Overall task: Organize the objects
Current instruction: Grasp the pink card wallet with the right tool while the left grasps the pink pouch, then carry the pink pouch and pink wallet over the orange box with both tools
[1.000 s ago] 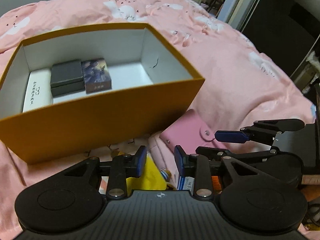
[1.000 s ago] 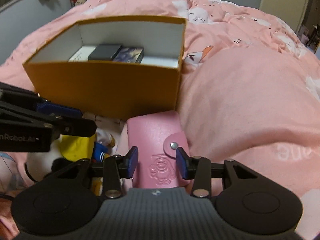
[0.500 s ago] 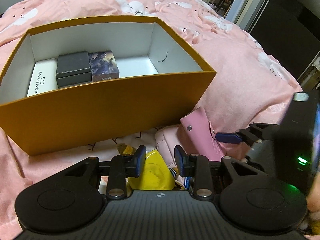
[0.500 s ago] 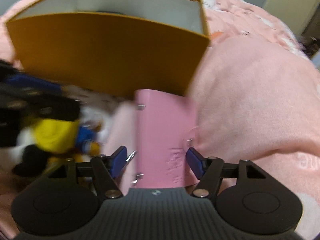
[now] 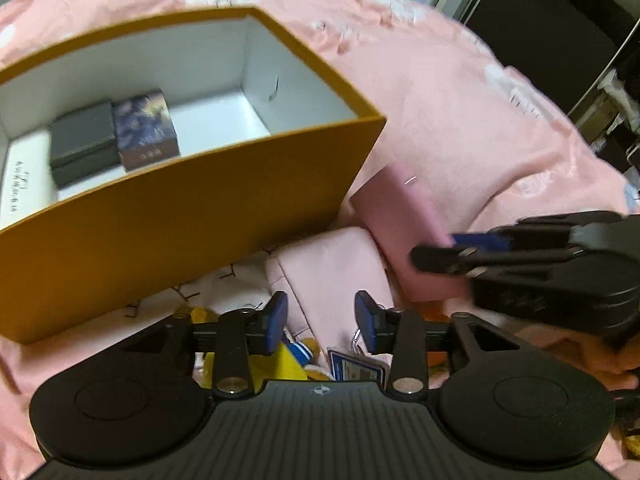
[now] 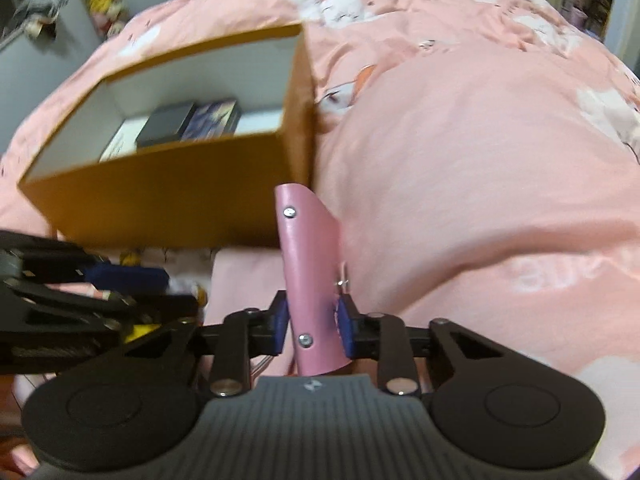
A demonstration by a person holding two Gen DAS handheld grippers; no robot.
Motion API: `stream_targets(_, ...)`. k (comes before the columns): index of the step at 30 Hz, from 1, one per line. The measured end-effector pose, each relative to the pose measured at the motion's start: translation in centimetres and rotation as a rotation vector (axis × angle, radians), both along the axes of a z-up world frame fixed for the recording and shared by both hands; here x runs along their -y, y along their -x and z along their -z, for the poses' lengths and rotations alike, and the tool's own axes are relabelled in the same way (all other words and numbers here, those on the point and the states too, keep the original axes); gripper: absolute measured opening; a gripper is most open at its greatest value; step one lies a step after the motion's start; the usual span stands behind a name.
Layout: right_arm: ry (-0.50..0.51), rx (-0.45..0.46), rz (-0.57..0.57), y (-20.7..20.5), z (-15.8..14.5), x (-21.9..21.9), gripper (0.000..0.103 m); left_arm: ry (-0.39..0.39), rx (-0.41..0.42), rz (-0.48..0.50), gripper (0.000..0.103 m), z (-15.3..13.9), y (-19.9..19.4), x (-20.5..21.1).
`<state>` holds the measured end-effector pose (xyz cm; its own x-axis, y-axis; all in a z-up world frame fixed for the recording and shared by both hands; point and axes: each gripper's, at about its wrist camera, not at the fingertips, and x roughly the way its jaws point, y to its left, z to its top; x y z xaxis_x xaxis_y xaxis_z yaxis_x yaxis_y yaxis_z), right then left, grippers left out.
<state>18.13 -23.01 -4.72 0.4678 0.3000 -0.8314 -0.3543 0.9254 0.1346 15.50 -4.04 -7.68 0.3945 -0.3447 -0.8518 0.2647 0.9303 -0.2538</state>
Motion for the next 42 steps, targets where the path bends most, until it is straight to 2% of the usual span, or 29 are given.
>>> stream_targets(6, -0.065, -0.07, 0.054, -1.0, 1.2, 1.7, 0.021, -0.073, -0.091, -0.009, 0.056, 2.1, -2.5, 2.0)
stream_targets(10, -0.088, -0.081, 0.052, -1.4, 1.9, 1.5, 0.021, -0.153, -0.105, 0.006, 0.061, 3.0, -3.2, 3.4)
stream_targets(11, -0.092, -0.084, 0.052, -1.4, 1.9, 1.7, 0.021, -0.175, -0.107, 0.016, 0.063, 3.3, -3.3, 3.7)
stream_targets(12, -0.095, -0.085, 0.051, -1.3, 1.9, 2.0, 0.021, -0.194, -0.136, 0.013, 0.072, 3.9, -3.5, 3.9)
stream_targets(14, -0.097, -0.089, 0.048, -1.6, 2.1, 1.8, 0.021, -0.165, -0.177, -0.007, 0.075, 5.3, -3.7, 3.4)
stream_targets(16, -0.099, -0.088, 0.046, -1.8, 2.2, 1.8, 0.021, -0.114, -0.159, -0.029, 0.067, 5.3, -3.5, 2.7)
stream_targets(18, -0.102, -0.086, 0.046, -1.8, 2.1, 1.9, 0.021, -0.098, -0.145, -0.037, 0.061, 5.0, -3.0, 2.4)
stream_targets(21, -0.099, -0.081, 0.045, -1.7, 2.0, 1.9, 0.02, -0.083, -0.117, -0.07, 0.042, 4.3, -2.2, 1.8)
stream_targets(26, -0.098, -0.063, 0.049, -1.3, 1.3, 2.0, 0.019, -0.03, -0.05, -0.097, 0.029, 2.2, -0.1, 0.5)
stream_targets(32, -0.102, -0.012, 0.042, -0.3, -0.4, 2.1, 0.018, 0.015, 0.039, -0.103, 0.024, -0.8, 1.6, 0.3)
stream_targets(42, -0.132, 0.091, 0.042, 1.9, -4.8, 2.8, 0.017, 0.109, 0.209, -0.15, 0.023, -6.8, 2.9, -1.6)
